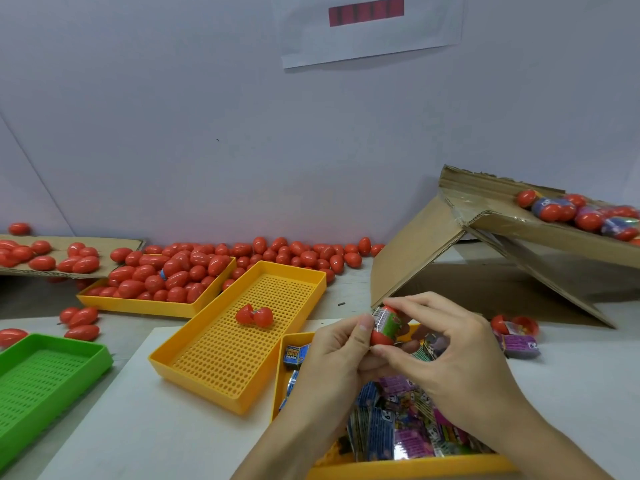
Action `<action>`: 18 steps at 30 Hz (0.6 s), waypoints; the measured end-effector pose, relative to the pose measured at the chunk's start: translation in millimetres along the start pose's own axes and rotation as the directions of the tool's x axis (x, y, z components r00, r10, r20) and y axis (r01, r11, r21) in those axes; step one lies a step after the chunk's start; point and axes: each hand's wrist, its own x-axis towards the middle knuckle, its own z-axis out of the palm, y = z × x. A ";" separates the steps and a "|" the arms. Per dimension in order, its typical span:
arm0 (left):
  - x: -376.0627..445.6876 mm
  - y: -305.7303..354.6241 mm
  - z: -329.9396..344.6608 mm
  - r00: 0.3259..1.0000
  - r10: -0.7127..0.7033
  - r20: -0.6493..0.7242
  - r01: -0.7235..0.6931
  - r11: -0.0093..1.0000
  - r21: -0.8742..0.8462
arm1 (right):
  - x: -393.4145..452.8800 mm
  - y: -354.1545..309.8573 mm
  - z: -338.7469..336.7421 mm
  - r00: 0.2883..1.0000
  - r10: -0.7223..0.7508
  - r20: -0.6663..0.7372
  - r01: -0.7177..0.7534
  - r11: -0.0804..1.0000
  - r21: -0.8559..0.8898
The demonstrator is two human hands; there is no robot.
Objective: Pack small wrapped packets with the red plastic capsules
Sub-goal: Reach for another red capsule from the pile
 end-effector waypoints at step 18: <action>-9.9 6.5 7.7 0.858 0.485 -0.167 -0.254 0.684 0.684 | 1.0 0.1 2.0 0.996 0.009 -0.087 -0.013 0.999 -0.044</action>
